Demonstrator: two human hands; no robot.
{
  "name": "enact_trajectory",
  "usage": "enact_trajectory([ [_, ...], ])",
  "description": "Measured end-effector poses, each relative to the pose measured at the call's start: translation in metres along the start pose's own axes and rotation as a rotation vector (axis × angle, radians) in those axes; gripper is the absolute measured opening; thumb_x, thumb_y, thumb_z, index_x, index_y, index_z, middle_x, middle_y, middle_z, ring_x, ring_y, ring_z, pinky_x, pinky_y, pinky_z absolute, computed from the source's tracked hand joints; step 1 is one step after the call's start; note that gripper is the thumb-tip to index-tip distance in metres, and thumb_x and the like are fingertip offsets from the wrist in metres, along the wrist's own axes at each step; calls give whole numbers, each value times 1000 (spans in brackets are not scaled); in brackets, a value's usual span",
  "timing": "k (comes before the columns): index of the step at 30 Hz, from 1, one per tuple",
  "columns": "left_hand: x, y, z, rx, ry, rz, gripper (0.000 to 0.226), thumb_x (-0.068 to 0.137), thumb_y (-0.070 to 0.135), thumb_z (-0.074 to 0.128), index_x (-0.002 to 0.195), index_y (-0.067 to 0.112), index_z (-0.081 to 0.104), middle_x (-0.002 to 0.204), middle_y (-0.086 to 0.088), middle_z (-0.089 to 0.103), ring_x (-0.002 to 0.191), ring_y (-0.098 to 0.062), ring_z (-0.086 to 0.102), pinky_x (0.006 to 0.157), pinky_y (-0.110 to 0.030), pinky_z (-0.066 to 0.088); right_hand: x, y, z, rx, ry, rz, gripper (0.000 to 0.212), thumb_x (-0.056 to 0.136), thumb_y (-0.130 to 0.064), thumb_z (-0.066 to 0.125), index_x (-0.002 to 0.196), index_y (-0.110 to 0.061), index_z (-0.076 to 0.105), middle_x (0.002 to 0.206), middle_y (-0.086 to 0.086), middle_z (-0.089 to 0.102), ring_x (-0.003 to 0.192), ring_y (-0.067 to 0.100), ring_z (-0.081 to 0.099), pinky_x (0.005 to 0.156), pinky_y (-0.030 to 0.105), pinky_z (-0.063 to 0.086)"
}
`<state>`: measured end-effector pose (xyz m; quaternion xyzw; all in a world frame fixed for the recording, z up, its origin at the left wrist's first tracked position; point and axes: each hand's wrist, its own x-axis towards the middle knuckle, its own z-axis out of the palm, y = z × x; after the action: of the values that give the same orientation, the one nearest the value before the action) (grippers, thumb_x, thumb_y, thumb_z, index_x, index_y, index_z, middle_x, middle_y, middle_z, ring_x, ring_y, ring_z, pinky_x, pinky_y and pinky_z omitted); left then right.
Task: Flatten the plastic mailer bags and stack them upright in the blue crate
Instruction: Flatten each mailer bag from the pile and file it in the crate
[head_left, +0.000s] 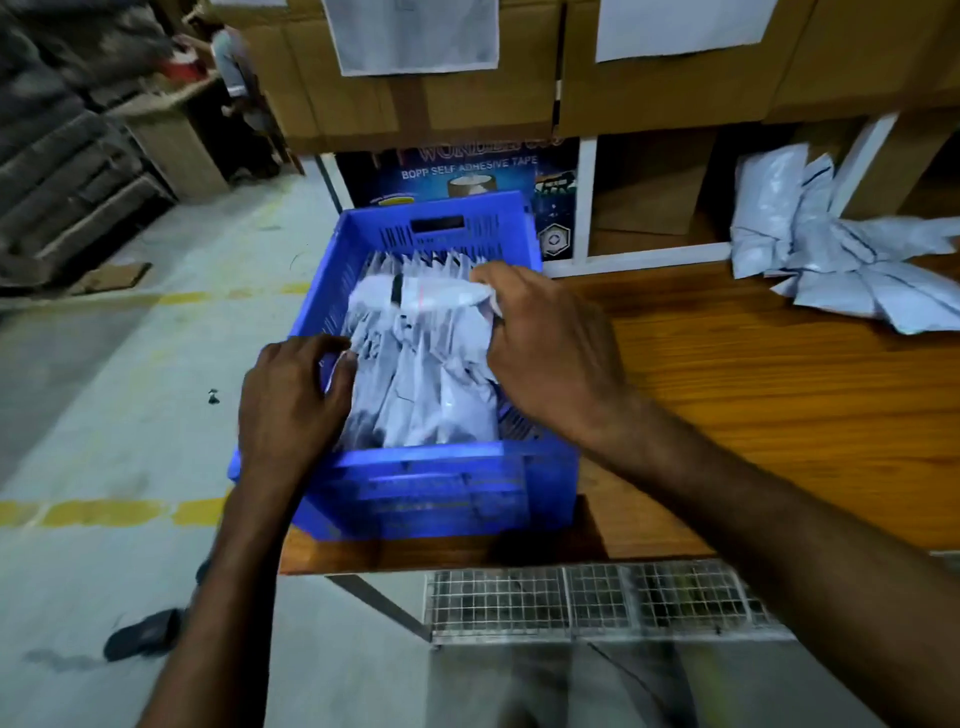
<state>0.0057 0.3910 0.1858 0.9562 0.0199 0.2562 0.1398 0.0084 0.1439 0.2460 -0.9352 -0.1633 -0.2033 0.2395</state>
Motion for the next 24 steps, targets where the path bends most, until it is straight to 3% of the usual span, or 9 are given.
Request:
enact_trajectory([
  [3, 21, -35, 9, 142, -205, 174, 46, 92, 41, 48, 124, 15, 69, 118, -14, 68, 109, -42, 60, 84, -50, 51, 34, -10, 15, -19, -265, 223, 20, 93, -11, 49, 112, -13, 55, 117, 15, 64, 105, 40, 59, 69, 35, 35],
  [7, 28, -54, 17, 172, -309, 215, 59, 93, 43, 50, 142, 12, 57, 137, -12, 61, 125, -37, 57, 100, -50, 45, 54, -22, 51, -206, -564, 370, 35, 94, -16, 54, 128, -7, 56, 140, 19, 55, 126, 36, 55, 91, 36, 46],
  [14, 28, -60, 24, 201, -333, 257, 61, 97, 32, 64, 150, 7, 47, 149, -14, 53, 139, -36, 47, 113, -49, 35, 47, -10, 117, -235, -709, 527, 48, 97, -22, 58, 139, -2, 50, 145, 18, 53, 132, 36, 54, 101, 40, 47],
  [15, 28, -60, 24, 197, -331, 260, 60, 97, 33, 64, 150, 7, 48, 149, -14, 53, 139, -35, 46, 113, -49, 35, 44, -9, 124, -146, -786, 551, 53, 98, -32, 58, 141, -2, 49, 144, 19, 53, 131, 36, 54, 100, 39, 46],
  [17, 28, -61, 25, 194, -332, 273, 59, 98, 34, 63, 149, 9, 49, 150, -12, 53, 140, -34, 46, 114, -49, 33, 41, -3, 142, 152, -928, 580, 96, 83, -79, 52, 148, -8, 46, 145, 14, 54, 130, 34, 55, 107, 40, 44],
  [19, 28, -62, 26, 202, -343, 281, 57, 98, 36, 60, 150, 13, 50, 151, -9, 53, 142, -31, 44, 116, -49, 30, 42, 6, 153, 357, -830, 661, 121, 65, -100, 41, 153, -17, 41, 152, 5, 48, 136, 29, 49, 113, 43, 40],
  [20, 28, -62, 27, 204, -345, 283, 56, 99, 38, 59, 149, 15, 51, 151, -8, 53, 143, -30, 43, 117, -48, 29, 46, 5, 147, 354, -787, 643, 104, 78, -89, 45, 150, -14, 44, 149, 7, 50, 133, 28, 51, 109, 39, 43],
  [22, 28, -63, 28, 215, -358, 283, 55, 99, 41, 58, 148, 18, 52, 152, -5, 53, 144, -28, 42, 118, -49, 26, 54, 7, 131, 229, -750, 599, 40, 104, -30, 47, 135, -6, 55, 126, 19, 61, 109, 34, 62, 80, 33, 51],
  [24, 28, -64, 29, 223, -364, 287, 55, 99, 44, 56, 148, 19, 52, 152, -4, 52, 144, -27, 42, 118, -49, 24, 57, 16, 118, 62, -845, 449, 41, 96, 0, 42, 136, -4, 54, 123, 20, 62, 101, 38, 64, 65, 32, 49],
])
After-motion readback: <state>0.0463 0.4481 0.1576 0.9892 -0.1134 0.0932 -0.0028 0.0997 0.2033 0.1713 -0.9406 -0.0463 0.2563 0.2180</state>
